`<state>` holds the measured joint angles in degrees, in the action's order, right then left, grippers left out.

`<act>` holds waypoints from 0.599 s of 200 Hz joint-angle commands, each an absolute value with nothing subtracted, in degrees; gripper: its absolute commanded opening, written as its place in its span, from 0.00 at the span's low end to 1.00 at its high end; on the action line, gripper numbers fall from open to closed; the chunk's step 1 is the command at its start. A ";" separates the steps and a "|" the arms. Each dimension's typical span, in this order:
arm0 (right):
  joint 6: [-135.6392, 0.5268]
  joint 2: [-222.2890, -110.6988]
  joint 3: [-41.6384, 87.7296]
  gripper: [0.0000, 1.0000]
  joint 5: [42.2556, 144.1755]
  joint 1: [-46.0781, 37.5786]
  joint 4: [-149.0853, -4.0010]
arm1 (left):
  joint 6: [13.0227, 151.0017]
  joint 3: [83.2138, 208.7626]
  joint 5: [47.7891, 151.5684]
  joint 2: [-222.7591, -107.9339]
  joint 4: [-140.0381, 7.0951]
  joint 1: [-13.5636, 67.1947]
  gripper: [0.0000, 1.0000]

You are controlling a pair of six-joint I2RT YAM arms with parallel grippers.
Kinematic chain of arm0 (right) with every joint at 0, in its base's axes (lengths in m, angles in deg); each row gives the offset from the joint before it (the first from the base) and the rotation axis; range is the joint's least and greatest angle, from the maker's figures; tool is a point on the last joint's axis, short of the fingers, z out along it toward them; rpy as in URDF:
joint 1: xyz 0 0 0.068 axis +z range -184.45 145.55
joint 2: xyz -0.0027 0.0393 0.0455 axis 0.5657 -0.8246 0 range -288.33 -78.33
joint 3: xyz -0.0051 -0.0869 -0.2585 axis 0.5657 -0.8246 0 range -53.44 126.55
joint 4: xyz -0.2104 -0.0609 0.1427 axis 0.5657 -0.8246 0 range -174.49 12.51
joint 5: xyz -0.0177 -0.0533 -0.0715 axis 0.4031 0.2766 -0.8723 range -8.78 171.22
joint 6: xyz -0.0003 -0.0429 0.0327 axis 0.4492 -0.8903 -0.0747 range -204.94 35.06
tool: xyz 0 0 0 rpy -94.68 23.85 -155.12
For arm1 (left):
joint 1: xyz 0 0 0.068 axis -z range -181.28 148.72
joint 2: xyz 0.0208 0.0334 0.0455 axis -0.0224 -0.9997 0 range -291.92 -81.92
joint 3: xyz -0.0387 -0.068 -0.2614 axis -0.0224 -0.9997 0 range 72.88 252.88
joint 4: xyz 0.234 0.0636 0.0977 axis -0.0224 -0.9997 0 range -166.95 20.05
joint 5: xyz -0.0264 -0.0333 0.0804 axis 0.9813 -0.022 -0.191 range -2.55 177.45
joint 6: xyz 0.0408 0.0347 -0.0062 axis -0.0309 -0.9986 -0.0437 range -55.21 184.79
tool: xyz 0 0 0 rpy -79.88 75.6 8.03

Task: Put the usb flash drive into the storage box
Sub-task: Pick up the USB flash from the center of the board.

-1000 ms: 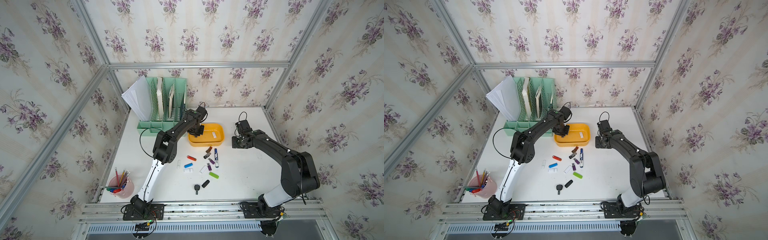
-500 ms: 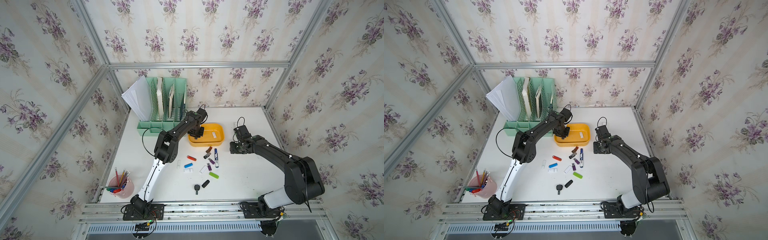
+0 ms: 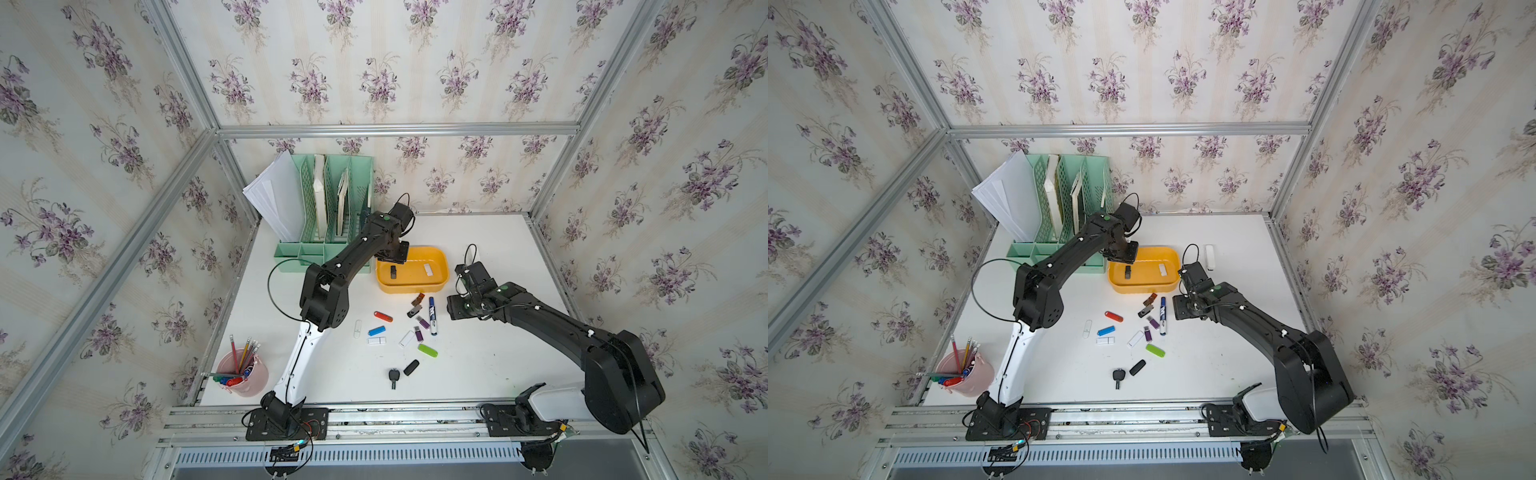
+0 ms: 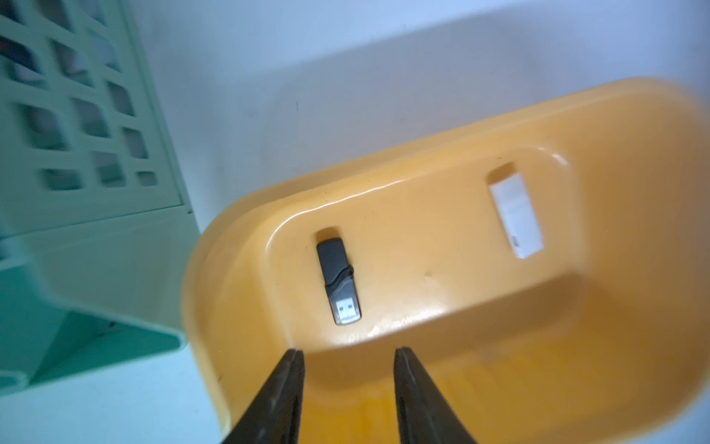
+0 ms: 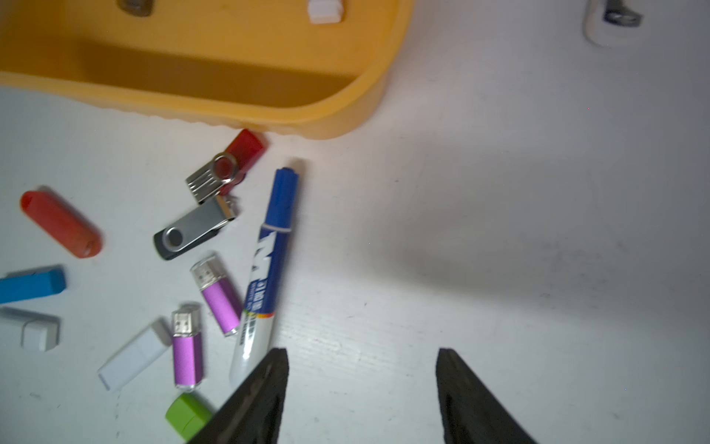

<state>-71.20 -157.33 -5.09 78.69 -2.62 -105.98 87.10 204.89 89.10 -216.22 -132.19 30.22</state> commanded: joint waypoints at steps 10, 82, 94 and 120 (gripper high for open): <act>-70.55 -157.47 -6.33 0.70 80.46 4.47 -107.02 | 86.29 195.07 87.45 -206.64 -133.99 29.59 0.54; -66.38 -159.94 -7.89 0.59 81.47 16.80 -106.17 | 88.86 157.67 87.36 -184.53 -124.70 28.04 0.64; -65.91 -160.76 -8.37 0.58 81.48 17.62 -105.91 | 89.21 154.15 87.49 -183.15 -123.78 27.96 0.64; -65.26 -162.01 -9.53 0.56 81.22 18.54 -104.97 | 89.57 149.67 87.97 -182.12 -122.61 27.87 0.64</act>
